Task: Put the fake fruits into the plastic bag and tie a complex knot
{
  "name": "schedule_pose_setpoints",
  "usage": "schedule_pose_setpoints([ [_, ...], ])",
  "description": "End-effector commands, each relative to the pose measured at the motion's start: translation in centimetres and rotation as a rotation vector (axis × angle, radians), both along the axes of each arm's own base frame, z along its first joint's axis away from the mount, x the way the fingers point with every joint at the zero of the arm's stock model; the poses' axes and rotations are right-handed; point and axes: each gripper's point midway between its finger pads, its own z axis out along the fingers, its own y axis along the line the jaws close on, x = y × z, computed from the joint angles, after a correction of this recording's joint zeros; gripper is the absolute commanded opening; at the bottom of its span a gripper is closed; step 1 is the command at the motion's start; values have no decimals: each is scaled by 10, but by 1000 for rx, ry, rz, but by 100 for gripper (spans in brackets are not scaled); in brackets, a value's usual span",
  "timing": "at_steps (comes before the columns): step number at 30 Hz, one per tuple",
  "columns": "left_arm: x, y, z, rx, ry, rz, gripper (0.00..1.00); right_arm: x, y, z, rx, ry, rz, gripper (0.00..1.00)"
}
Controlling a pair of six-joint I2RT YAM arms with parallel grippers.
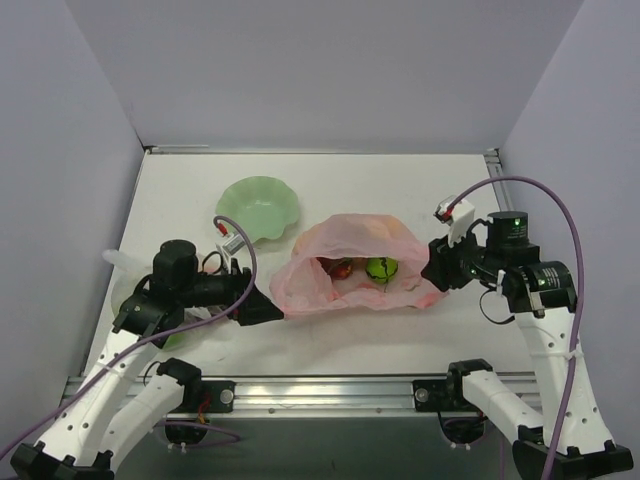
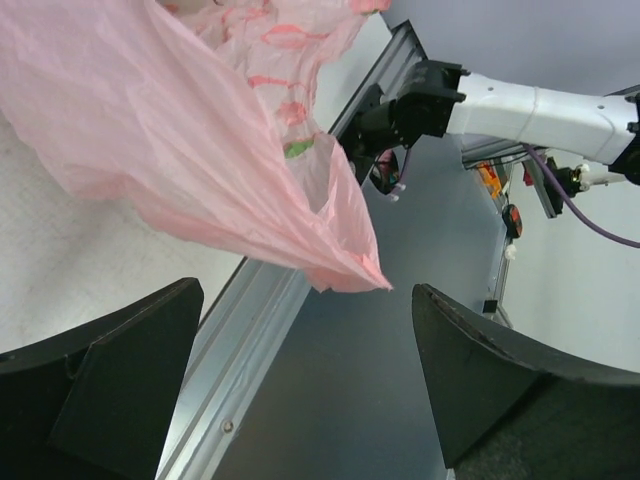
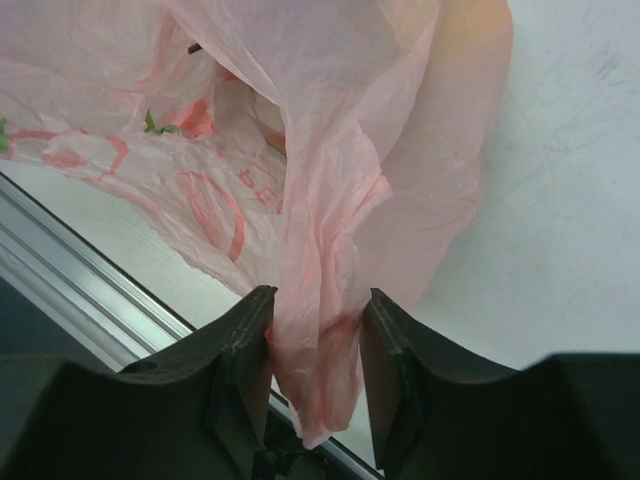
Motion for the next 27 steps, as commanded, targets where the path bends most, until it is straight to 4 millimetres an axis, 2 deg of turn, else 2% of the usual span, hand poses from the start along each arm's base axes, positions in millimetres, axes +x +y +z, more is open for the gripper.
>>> schedule_pose_setpoints([
  [1, 8, -8, 34, -114, -137, -11, 98, -3, 3, 18, 18, -23, 11, 36],
  [3, 16, -11, 40, -137, -167, 12, 98, -4, 3, 21, 19, -27, 14, 26],
  [4, 20, -12, 36, -134, -152, 22, 97, -6, 4, 21, 23, -20, 16, 22],
  [5, 27, -14, 39, -148, -165, 40, 93, -6, 5, 25, 28, -26, 23, 15],
  [7, 33, -17, 34, -159, -154, 48, 85, -7, 5, 26, 30, -20, 23, 9],
  [8, 34, -19, 36, -170, -160, 45, 79, -6, 5, 28, 32, -24, 22, 2],
  [9, 38, -20, 40, -176, -185, 50, 59, -6, 5, 29, 33, -25, 20, 0],
  [11, 43, -21, 52, -193, -222, 42, 37, -4, 4, 36, 36, -41, 8, 0],
  [12, 46, -19, 59, -198, -248, 41, 7, -3, 1, 40, 30, -56, -1, 0],
  [13, 51, -18, 82, -207, -328, 39, 0, 0, -1, 47, 21, -81, -9, 0],
  [15, 57, -11, 106, -198, -418, 49, 0, 9, -11, 57, -13, -126, -54, 0],
  [16, 68, -6, 114, -182, -453, 73, 0, 17, -17, 63, -24, -151, -74, 0],
  [17, 74, 0, 143, -174, -555, 90, 0, 21, -20, 81, -22, -199, -87, 0],
  [19, 93, 15, 156, -158, -566, 142, 0, 32, -26, 97, -6, -224, -116, 0],
  [20, 96, 19, 172, -173, -608, 149, 0, 33, -26, 114, 6, -265, -119, 0],
  [21, 98, 23, 191, -185, -642, 166, 0, 35, -26, 121, 13, -275, -118, 0],
  [23, 108, 31, 206, -183, -663, 203, 0, 41, -27, 127, 9, -286, -118, 0],
  [24, 107, 33, 222, -189, -699, 211, 0, 42, -27, 133, 10, -303, -118, 0],
  [27, 119, 38, 228, -165, -711, 255, 0, 47, -26, 123, 17, -263, -120, 0],
])
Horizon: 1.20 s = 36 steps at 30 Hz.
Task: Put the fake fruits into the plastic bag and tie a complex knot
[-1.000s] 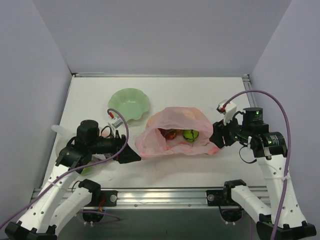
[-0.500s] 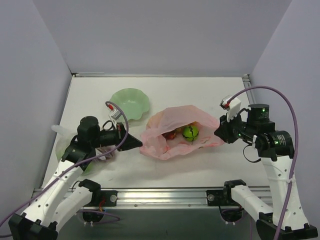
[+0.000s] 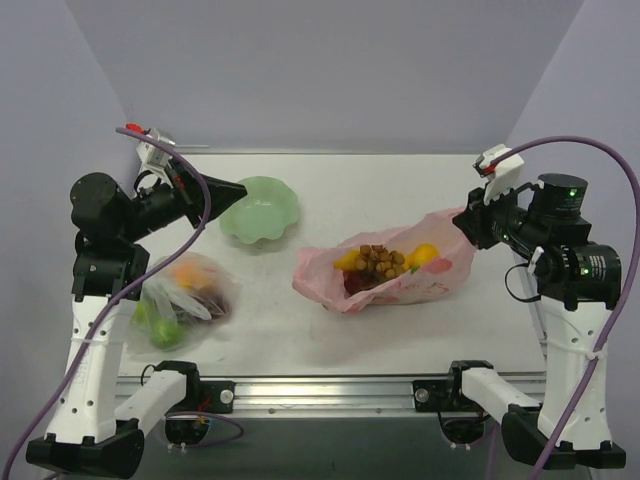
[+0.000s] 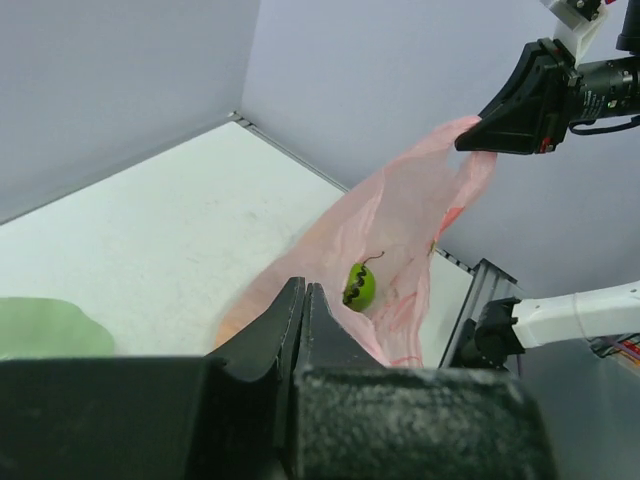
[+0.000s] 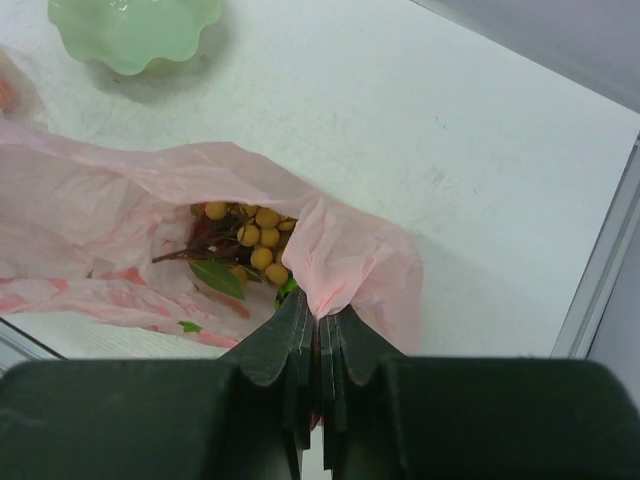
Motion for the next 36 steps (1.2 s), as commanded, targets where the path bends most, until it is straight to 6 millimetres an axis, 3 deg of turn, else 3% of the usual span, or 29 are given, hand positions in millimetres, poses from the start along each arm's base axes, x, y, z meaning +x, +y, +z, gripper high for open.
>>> schedule_pose_setpoints([
  [1, 7, 5, 9, 28, -45, 32, 0, 4, 4, -7, 20, 27, 15, 0],
  [2, 8, 6, -1, 33, -10, 35, 0, 1, 7, -11, 36, 43, 28, 0],
  [5, -13, 1, -38, 7, 112, -20, 45, -4, 11, -27, 60, 79, 36, 0],
  [7, -40, -3, -54, -19, 165, -66, 66, -8, 11, -31, 61, 80, 30, 0],
  [8, -45, -5, -76, -16, 222, -85, 73, -8, 10, -31, 63, 81, 26, 0],
  [9, -63, -10, -81, -16, 221, -123, 78, -10, 11, -32, 69, 84, 25, 0],
  [11, -76, -17, -107, -13, 289, -181, 81, -11, 13, -35, 81, 98, 28, 0],
  [16, -106, -53, -129, 55, 232, -312, 85, -13, 16, -41, 111, 128, 23, 0],
  [22, -106, -88, -124, 126, 91, -417, 95, -14, 13, -39, 100, 121, 6, 0],
  [23, -113, -96, -122, 136, 79, -455, 97, -14, 13, -40, 100, 122, 5, 0],
  [26, -118, -110, -117, 157, 34, -498, 97, -15, 13, -40, 98, 122, 5, 0],
  [31, -119, -133, -126, 214, -3, -511, 98, -16, 13, -43, 98, 130, 7, 0],
  [36, -120, -151, -117, 228, -64, -535, 94, -18, 12, -44, 94, 129, 6, 0],
])
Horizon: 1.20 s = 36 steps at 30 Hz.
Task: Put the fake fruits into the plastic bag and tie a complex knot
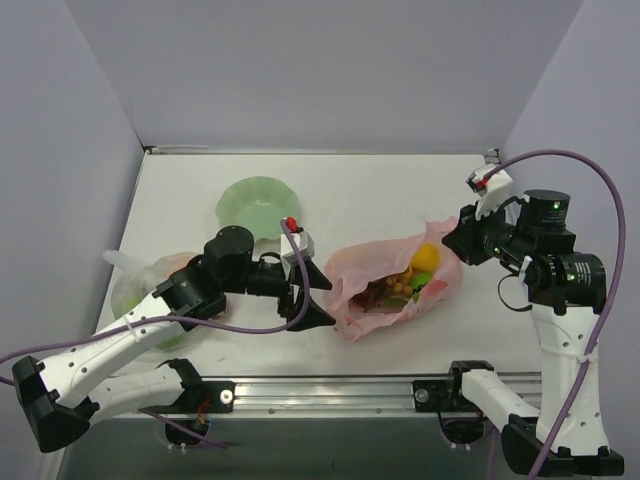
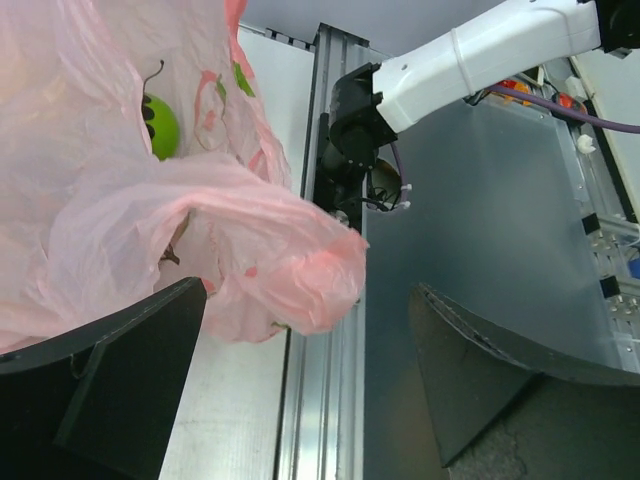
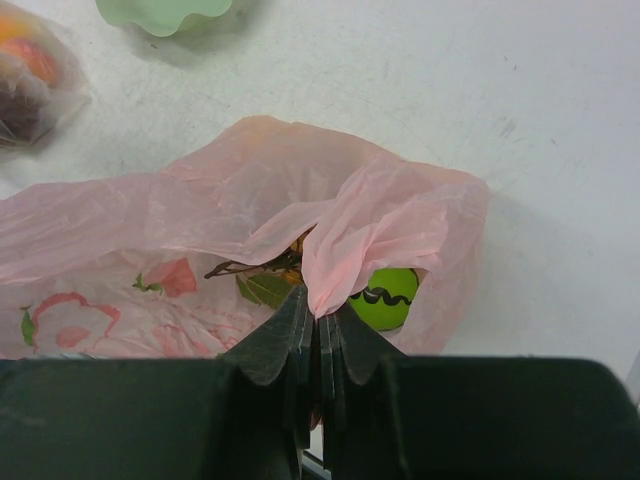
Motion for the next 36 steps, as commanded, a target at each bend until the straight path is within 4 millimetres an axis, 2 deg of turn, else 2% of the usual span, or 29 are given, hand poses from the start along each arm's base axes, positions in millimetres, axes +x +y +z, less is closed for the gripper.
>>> schedule_pose_setpoints([
  [1, 8, -14, 34, -74, -153, 7, 92, -2, 1, -1, 5, -5, 3, 0],
  [4, 5, -22, 31, -66, -171, -7, 88, -2, 1, -1, 4, -5, 5, 0],
  [7, 2, -27, 28, -53, -172, -24, 77, -3, 0, -1, 2, -8, 3, 0],
  [10, -2, -27, 18, -24, -135, -42, 61, -3, 0, -3, 0, -3, 3, 0],
  [13, -8, -22, 13, -8, -112, -61, 28, -4, -1, -3, -4, -7, 2, 0],
  [15, -8, -15, 26, -42, -114, -64, 0, -5, 0, -2, -3, -10, 4, 0],
  [17, 1, -8, 52, -103, -137, -36, 0, -4, -1, 4, -9, -30, 4, 0],
  [18, 16, 3, 66, -132, -136, 0, 0, -1, -2, 6, -15, -34, 2, 0],
  [19, 28, 10, 82, -164, -162, 36, 0, 0, -3, 21, -21, -75, -2, 0],
  [20, 38, 19, 112, -213, -208, 70, 0, 3, -5, 28, -32, -90, -9, 0],
  [21, 68, 37, 126, -229, -204, 176, 0, 10, -7, 34, -48, -106, -9, 0],
  [22, 76, 46, 147, -268, -231, 201, 0, 13, -9, 43, -61, -128, -10, 0],
  [23, 84, 58, 172, -305, -258, 241, 0, 14, -11, 63, -72, -184, -13, 0],
  [25, 110, 86, 193, -339, -258, 364, 0, 24, -15, 71, -107, -209, -15, 0],
  [26, 114, 96, 202, -347, -276, 408, 0, 25, -16, 77, -116, -227, -12, 0],
  [27, 117, 103, 205, -347, -289, 448, 0, 27, -15, 74, -124, -224, 2, 0],
  [29, 129, 114, 194, -307, -271, 544, 0, 29, -15, 66, -143, -218, 26, 0],
  [30, 131, 117, 183, -286, -264, 570, 0, 32, -14, 51, -143, -181, 38, 0],
  [32, 141, 125, 163, -244, -230, 643, 0, 36, -9, 40, -134, -167, 69, 0],
  [33, 137, 127, 160, -248, -224, 653, 0, 38, -8, 22, -127, -124, 81, 0],
  [34, 142, 127, 142, -227, -193, 670, 0, 39, -5, 16, -118, -117, 94, 0],
  [36, 146, 131, 132, -221, -174, 711, 0, 45, -2, 8, -99, -103, 98, 0],
])
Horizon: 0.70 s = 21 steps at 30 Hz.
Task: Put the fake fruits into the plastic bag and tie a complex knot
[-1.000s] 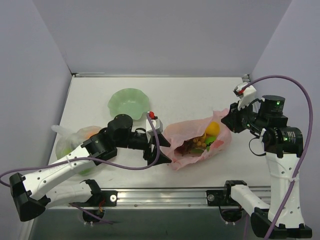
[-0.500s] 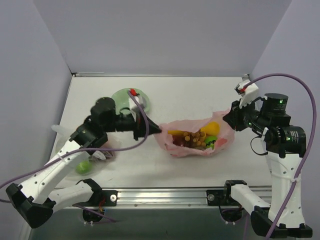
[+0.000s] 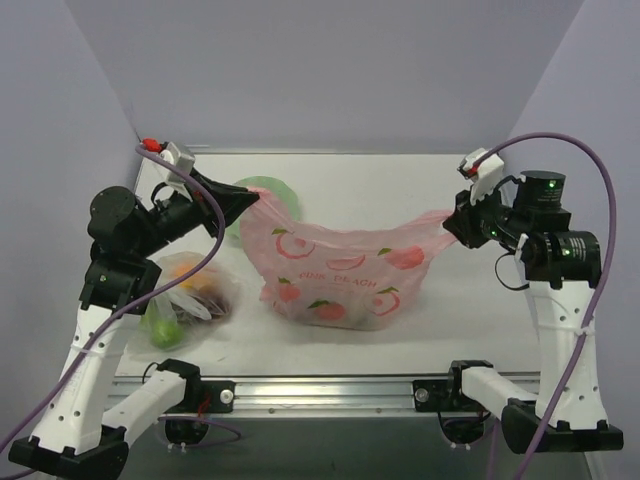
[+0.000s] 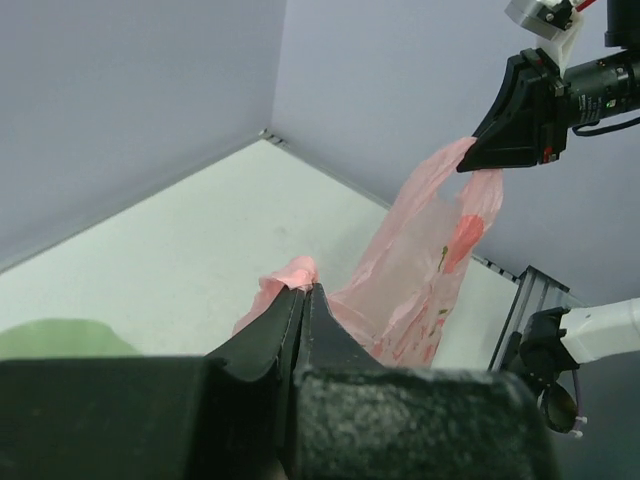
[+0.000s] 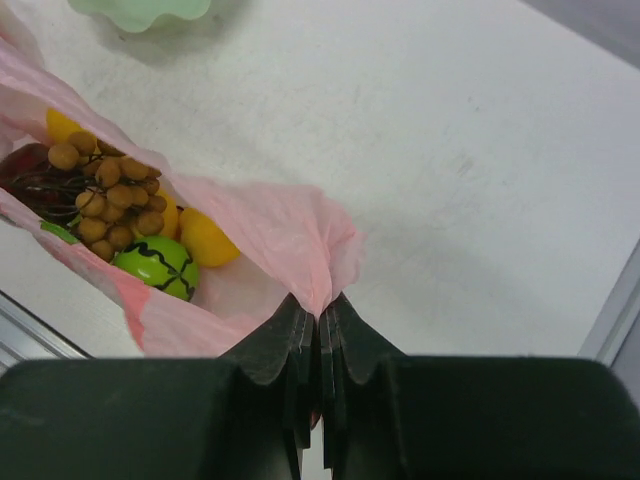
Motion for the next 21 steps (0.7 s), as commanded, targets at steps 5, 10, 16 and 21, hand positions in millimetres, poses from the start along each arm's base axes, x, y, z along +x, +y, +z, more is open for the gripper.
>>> schedule_pose_setpoints([
  [5, 29, 18, -52, 74, 95, 164, 0, 22, 15, -12, 54, 6, 51, 0],
  [10, 31, 27, -49, 122, 51, 190, 0, 20, 19, 12, 87, -42, 46, 0],
  [16, 40, 47, -47, 184, 20, 309, 0, 13, 25, 24, 100, -72, 72, 0],
  [21, 9, 22, -34, 231, -86, 80, 42, 4, 33, 4, 110, -20, 101, 0],
])
